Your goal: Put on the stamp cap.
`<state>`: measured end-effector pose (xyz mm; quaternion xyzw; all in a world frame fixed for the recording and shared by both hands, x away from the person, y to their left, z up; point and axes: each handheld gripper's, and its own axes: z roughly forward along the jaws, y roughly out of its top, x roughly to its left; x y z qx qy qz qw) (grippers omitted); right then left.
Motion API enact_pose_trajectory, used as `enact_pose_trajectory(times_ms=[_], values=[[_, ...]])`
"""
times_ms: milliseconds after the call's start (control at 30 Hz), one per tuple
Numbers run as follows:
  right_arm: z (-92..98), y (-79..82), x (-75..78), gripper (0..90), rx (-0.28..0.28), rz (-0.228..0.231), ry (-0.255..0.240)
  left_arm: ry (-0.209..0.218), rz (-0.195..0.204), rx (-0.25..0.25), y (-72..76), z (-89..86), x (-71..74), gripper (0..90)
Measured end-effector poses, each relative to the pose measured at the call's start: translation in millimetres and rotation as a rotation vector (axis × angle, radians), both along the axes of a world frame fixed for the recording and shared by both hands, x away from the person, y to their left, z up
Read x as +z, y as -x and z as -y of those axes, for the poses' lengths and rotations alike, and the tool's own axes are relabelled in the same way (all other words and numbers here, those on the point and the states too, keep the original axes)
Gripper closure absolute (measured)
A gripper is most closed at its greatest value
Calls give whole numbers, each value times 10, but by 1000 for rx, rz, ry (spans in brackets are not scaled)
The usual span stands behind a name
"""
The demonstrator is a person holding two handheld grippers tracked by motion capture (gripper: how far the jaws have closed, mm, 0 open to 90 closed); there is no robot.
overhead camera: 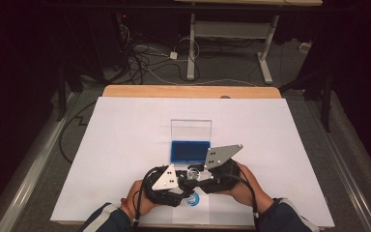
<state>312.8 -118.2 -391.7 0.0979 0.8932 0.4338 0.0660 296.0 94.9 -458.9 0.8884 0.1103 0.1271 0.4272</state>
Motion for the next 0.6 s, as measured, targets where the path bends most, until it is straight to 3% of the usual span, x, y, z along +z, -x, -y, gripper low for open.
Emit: enact_pose_trajectory(times_ms=[600], values=[[-10, 22, 5, 564, -9, 15, -7, 23, -3, 2, -4, 2, -25, 359]])
